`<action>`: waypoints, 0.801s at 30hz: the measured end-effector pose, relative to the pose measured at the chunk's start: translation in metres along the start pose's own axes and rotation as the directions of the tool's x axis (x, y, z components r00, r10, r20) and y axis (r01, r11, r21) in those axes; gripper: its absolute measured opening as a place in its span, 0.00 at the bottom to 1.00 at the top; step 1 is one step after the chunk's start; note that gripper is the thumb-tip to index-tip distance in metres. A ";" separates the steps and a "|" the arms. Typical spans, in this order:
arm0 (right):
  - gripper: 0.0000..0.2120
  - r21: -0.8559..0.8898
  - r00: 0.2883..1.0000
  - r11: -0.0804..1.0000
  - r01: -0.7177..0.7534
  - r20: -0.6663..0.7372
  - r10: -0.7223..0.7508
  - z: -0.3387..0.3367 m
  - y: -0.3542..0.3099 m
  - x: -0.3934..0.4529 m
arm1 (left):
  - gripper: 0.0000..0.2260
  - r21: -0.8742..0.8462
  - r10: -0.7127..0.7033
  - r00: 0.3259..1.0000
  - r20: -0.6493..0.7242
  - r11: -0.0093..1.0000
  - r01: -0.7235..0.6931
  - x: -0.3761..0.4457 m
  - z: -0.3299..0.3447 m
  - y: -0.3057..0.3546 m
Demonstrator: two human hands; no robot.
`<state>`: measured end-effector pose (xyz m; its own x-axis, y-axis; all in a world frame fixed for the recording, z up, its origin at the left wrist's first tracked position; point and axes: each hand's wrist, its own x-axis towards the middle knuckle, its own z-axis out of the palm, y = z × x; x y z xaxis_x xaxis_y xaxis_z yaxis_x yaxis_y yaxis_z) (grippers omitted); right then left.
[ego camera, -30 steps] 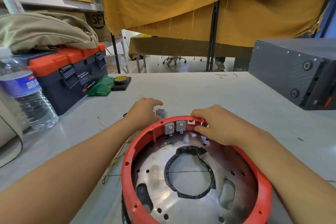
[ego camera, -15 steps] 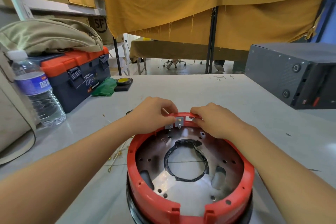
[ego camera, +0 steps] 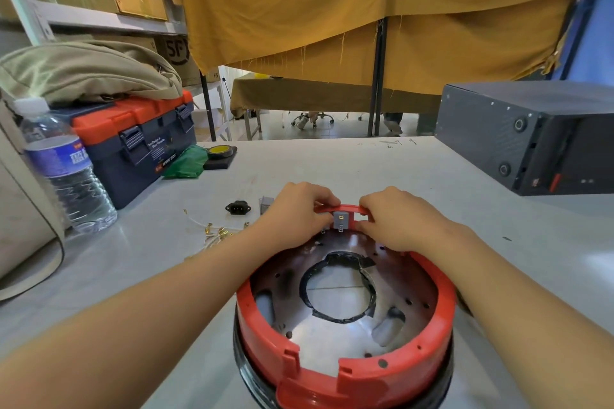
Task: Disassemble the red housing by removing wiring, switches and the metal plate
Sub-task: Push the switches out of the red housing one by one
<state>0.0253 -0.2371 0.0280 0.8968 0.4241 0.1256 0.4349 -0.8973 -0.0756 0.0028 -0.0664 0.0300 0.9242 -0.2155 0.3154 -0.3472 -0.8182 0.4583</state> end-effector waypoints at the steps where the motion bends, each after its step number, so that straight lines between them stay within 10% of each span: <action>1: 0.09 0.047 1.000 0.999 0.024 0.001 -0.024 -0.003 0.000 0.000 | 0.11 -0.018 0.014 1.000 -0.005 1.000 -0.014 0.000 0.001 0.001; 24: 0.09 0.403 0.993 0.912 0.075 -0.118 -0.030 0.008 0.011 0.009 | 0.07 -0.138 0.080 0.995 0.055 0.988 -0.072 0.014 0.007 -0.007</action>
<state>0.0387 -0.2422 0.0206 0.8678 0.4331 0.2436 0.4965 -0.7372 -0.4582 0.0195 -0.0675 0.0260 0.9006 -0.3094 0.3054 -0.4317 -0.7188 0.5449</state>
